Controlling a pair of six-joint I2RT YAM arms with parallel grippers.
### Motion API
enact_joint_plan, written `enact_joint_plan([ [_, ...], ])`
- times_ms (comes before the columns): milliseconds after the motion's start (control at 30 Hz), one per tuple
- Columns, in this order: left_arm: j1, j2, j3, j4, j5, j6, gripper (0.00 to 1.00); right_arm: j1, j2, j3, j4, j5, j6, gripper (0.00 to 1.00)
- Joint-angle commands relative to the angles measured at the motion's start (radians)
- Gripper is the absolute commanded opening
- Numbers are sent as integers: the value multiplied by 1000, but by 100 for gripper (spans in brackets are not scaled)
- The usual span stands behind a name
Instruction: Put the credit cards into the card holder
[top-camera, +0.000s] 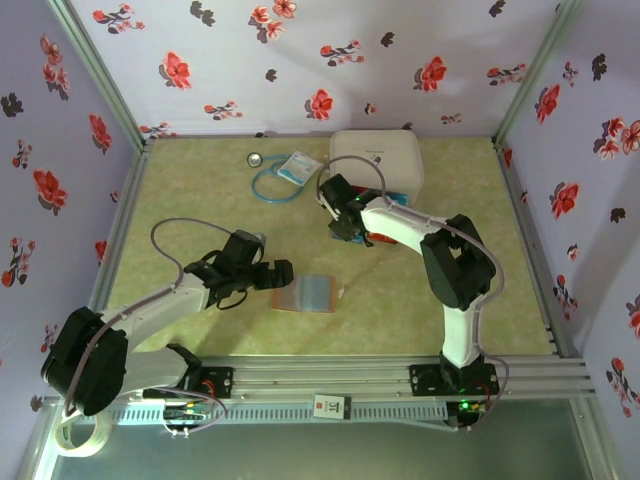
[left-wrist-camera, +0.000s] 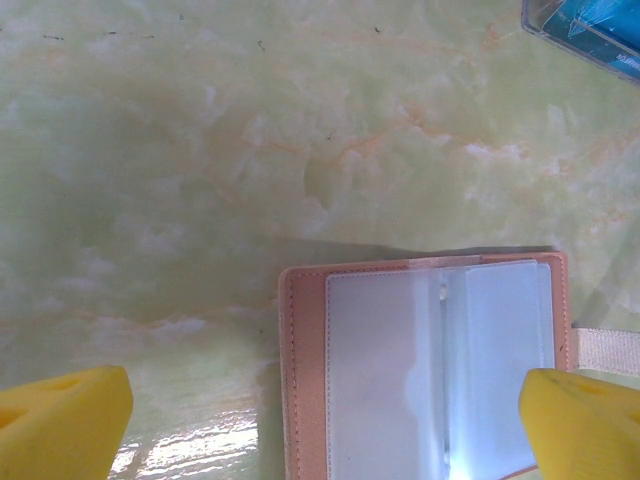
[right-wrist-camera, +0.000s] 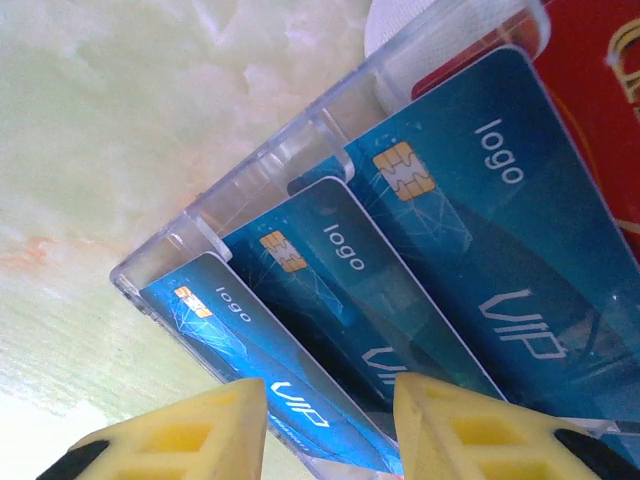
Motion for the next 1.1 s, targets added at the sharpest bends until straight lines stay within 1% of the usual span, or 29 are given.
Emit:
enact_joint_plan([
  [0,11,2,4,1,12,-10,100,-5,16,-28,6,-8,8,38],
  [300,11,7,4,4,12,-12,100,-3,-14,-56,10,-38,15,36],
  [533,11,12,7,8,12,-12,100,10,-52,-76,21,-79,11,32],
  [833,11,17,10,8,12,-13,100,27,-96,-110,37,-83,20,31],
  [1067,11,19,15,4,12,-12,100,31,-76,-118,43,-69,11,31],
])
